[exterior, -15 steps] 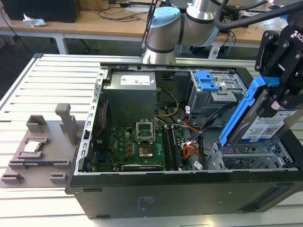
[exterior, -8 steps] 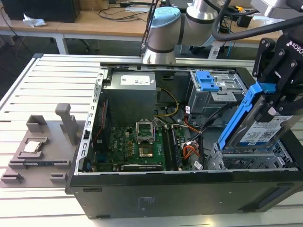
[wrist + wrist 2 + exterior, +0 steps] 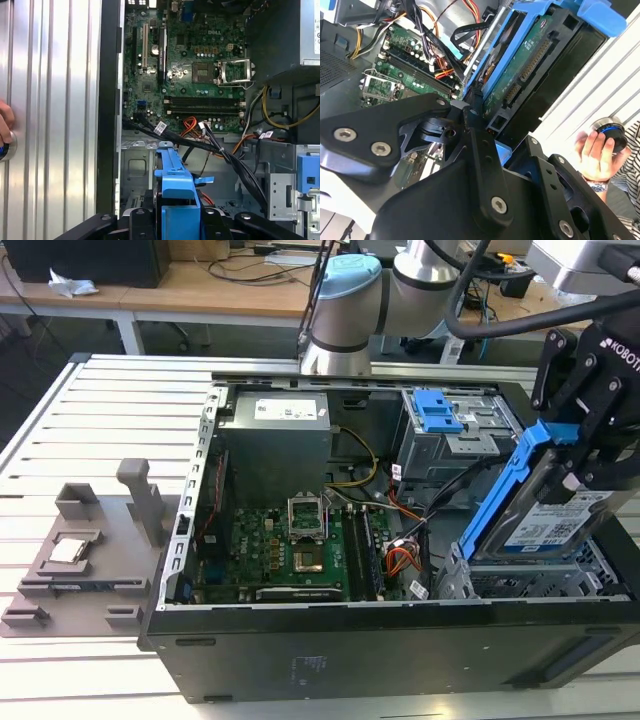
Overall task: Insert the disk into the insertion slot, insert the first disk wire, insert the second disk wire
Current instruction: 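Insert the disk into the insertion slot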
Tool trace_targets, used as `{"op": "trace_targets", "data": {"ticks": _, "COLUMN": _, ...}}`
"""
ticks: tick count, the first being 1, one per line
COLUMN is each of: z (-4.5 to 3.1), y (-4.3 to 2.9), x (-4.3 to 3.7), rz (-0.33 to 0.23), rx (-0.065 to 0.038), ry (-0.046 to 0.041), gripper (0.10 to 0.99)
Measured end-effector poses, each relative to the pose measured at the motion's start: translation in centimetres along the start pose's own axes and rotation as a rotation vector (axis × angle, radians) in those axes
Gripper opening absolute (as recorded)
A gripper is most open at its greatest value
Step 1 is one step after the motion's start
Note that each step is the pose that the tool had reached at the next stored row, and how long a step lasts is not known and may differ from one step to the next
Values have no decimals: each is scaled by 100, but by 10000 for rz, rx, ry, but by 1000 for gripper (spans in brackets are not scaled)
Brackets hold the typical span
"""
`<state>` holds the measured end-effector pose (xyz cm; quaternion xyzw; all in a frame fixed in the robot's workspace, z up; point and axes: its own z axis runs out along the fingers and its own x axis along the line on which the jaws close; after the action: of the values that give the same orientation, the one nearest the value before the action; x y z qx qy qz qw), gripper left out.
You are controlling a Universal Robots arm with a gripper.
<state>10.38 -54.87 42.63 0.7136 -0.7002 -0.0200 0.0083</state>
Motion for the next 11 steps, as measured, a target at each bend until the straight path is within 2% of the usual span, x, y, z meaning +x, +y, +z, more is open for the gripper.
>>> {"op": "trace_targets", "data": {"ticks": 11, "z": 181, "y": -7, "x": 3, "rz": -1, "rx": 1, "ry": 1, "gripper": 365}}
